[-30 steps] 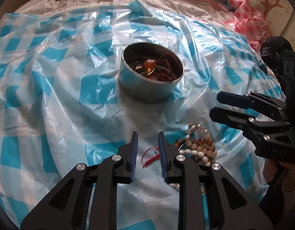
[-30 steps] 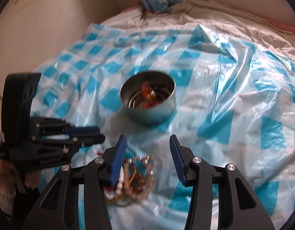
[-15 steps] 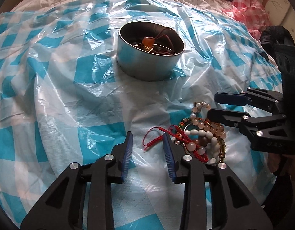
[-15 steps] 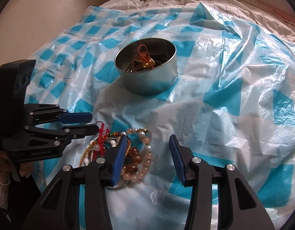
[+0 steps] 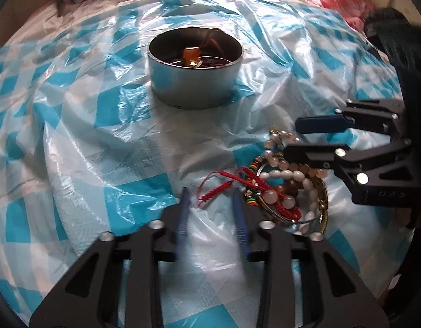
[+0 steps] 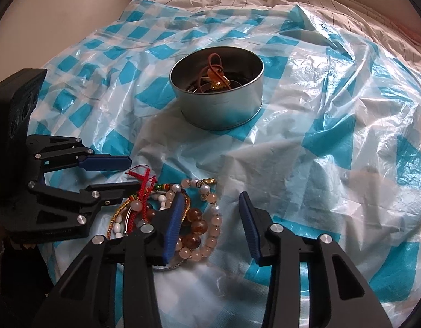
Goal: Organize jewelry
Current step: 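Close the left gripper on the red string bracelet while the right grips beaded bracelets, then lift the red string bracelet with the left gripper while the right lifts beaded bracelets toward the tin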
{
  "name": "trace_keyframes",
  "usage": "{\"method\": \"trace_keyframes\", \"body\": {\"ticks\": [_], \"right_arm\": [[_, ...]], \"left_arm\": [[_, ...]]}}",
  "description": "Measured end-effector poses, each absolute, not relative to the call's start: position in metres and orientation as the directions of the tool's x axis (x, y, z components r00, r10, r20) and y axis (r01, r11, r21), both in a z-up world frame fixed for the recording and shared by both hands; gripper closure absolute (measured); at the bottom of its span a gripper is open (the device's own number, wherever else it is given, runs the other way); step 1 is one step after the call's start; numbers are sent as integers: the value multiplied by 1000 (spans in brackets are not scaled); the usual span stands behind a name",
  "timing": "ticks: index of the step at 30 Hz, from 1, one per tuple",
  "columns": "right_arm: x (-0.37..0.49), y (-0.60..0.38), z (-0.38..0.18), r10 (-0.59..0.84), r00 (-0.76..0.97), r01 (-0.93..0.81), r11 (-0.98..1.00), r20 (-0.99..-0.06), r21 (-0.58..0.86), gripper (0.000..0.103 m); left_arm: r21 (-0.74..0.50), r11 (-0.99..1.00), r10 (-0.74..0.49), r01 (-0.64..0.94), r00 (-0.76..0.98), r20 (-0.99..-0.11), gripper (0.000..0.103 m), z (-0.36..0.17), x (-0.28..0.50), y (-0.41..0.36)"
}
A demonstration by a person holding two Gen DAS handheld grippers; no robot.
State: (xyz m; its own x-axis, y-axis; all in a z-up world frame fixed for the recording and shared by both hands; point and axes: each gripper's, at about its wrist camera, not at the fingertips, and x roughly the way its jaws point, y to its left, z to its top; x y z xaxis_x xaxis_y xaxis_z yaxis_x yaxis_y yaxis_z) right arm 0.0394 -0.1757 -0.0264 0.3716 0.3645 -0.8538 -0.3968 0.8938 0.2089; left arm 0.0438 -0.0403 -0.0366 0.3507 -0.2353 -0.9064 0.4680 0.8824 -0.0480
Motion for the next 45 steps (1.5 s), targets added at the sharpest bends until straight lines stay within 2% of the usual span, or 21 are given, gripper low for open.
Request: {"method": "trace_keyframes", "body": {"ticks": [2, 3, 8, 11, 14, 16, 17, 18, 20, 28, 34, 36, 45], "right_arm": [[39, -174, -26, 374, 369, -405, 889, -851, 216, 71], [39, -173, -26, 377, 367, -410, 886, -850, 216, 79], [37, -167, -24, 382, 366, -434, 877, -849, 207, 91], [37, -167, -24, 373, 371, -431, 880, -850, 198, 91], [40, -169, -29, 365, 360, -416, 886, -859, 202, 79], [41, -169, -33, 372, 348, -412, 885, -861, 216, 79], [42, -169, -33, 379, 344, -412, 883, -859, 225, 80], [42, -169, -33, 389, 337, -414, 879, -857, 236, 89], [41, -169, -29, 397, 339, -421, 875, -853, 240, 91], [32, -179, 7, 435, 400, -421, 869, -807, 260, 92], [35, -194, 26, 502, 422, -399, 850, -755, 343, 94], [36, -196, 29, 554, 402, -401, 823, -729, 404, 94], [36, -198, 34, 559, 411, -399, 821, -720, 409, 95]], "left_arm": [[-53, 874, -244, 482, 342, -907, 97, -35, 43, -43], [-50, 872, -243, 487, 342, -907, 100, -34, 43, -43], [-75, 871, -272, 485, 350, -896, 101, -28, 43, -40], [-93, 875, -291, 476, 361, -886, 101, -22, 44, -37], [-98, 875, -297, 474, 368, -881, 101, -19, 44, -36], [-106, 875, -305, 473, 368, -878, 101, -17, 45, -35], [-112, 874, -311, 473, 369, -876, 101, -16, 45, -35], [-122, 874, -322, 471, 371, -871, 101, -14, 46, -34], [-146, 872, -345, 466, 376, -860, 101, -9, 46, -31], [-229, 859, -441, 458, 435, -785, 101, 19, 48, -19], [-252, 840, -492, 481, 477, -729, 101, 36, 45, -19], [-255, 841, -493, 478, 482, -724, 101, 38, 46, -19], [-265, 849, -493, 457, 503, -710, 101, 41, 48, -12]]}}
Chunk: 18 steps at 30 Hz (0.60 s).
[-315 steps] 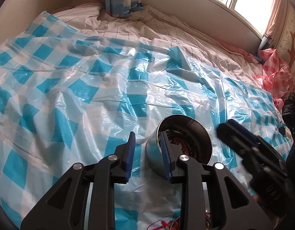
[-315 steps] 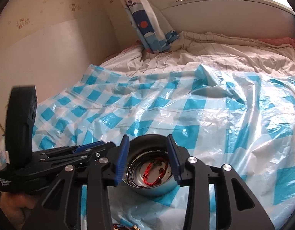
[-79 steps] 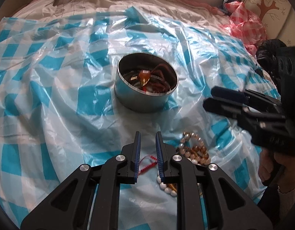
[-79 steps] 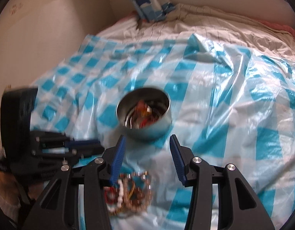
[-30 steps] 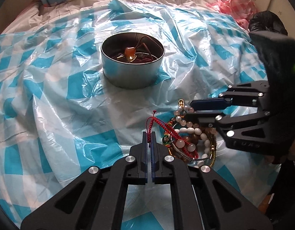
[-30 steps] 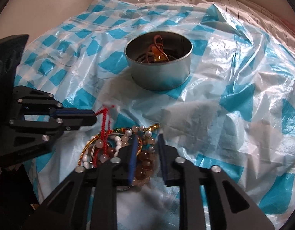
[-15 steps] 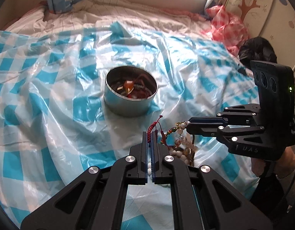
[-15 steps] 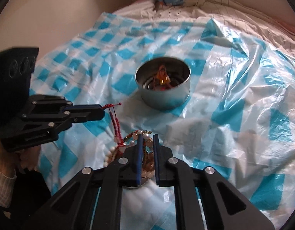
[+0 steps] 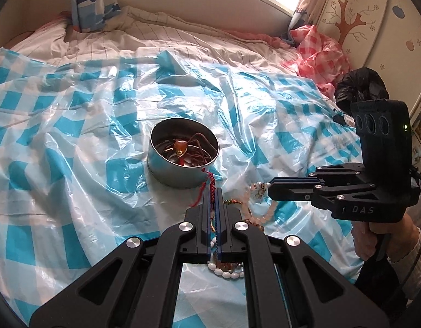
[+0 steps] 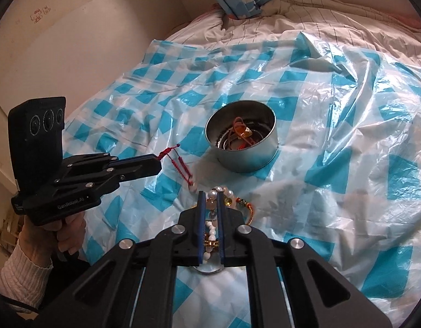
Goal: Organize jewelry
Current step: 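Lift the red string bracelet with the left gripper while the right lifts beaded bracelets toward the tin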
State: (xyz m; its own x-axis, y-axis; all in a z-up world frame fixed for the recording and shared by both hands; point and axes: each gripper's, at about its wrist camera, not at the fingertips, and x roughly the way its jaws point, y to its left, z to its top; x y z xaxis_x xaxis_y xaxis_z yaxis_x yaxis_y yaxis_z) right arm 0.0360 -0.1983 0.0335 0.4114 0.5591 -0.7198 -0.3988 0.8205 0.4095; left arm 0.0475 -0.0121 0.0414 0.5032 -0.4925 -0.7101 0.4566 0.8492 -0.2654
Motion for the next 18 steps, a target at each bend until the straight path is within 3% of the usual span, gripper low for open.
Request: {"method": "trace_keyframes", "body": {"ticks": [18], "right_arm": [[39, -195, 57, 619, 486, -429, 784, -617, 449, 94]], "left_arm": [[-259, 864, -486, 431, 583, -651, 101, 59, 50, -9]]}}
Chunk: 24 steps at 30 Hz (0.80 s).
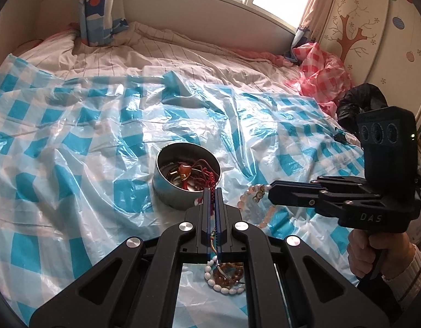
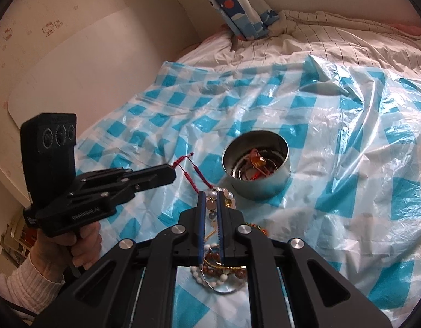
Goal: Organize jewelry
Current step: 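Lift the red string bracelet with the left gripper while the right lifts beaded bracelets toward the tin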
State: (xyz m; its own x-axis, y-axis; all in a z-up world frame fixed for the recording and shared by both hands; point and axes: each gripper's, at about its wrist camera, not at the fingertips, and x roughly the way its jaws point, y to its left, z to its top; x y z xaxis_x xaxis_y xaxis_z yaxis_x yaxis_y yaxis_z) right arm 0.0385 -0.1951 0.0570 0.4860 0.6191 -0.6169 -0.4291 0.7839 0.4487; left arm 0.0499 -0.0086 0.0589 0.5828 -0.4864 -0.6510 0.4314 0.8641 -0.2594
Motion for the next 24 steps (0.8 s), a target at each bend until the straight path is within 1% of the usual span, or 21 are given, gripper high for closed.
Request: {"method": "trace_keyframes", "body": {"ticks": [11, 24], "right_arm": [[41, -195, 71, 664, 520, -440, 747, -538, 498, 94], [42, -194, 79, 690, 544, -459, 721, -478, 518, 94]], "left_arm": [[-231, 876, -464, 423, 609, -644, 101, 65, 52, -12], [-233, 882, -458, 410, 626, -631, 101, 68, 55, -12]]}}
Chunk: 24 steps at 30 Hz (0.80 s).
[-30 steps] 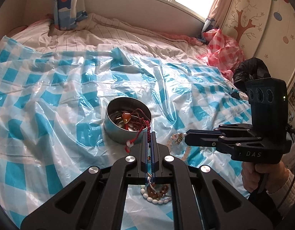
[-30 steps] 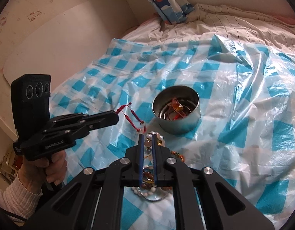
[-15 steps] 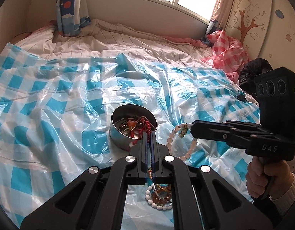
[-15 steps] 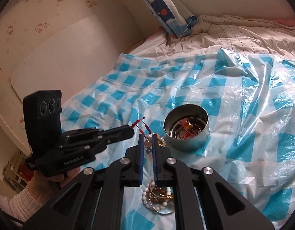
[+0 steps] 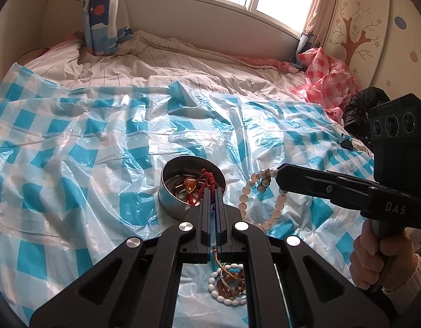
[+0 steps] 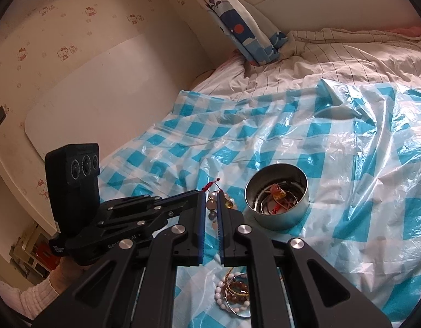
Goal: Organize jewelry
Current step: 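Lift the red string bracelet with the left gripper while the right lifts beaded bracelets toward the tin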
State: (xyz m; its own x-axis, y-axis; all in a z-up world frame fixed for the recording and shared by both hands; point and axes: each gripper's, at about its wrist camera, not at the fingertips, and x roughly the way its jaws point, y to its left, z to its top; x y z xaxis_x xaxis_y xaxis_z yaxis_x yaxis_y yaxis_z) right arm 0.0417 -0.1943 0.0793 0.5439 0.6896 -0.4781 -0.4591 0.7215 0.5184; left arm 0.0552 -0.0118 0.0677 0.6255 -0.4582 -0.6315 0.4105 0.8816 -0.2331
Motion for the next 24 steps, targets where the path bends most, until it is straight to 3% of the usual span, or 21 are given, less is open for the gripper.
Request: {"method": "trace_keyframes", "body": {"ticks": [24], "right_arm": [[59, -194, 81, 689, 585, -431, 711, -428, 555, 94]], "left_arm": [[-287, 883, -469, 372, 654, -594, 101, 74, 68, -12]]}}
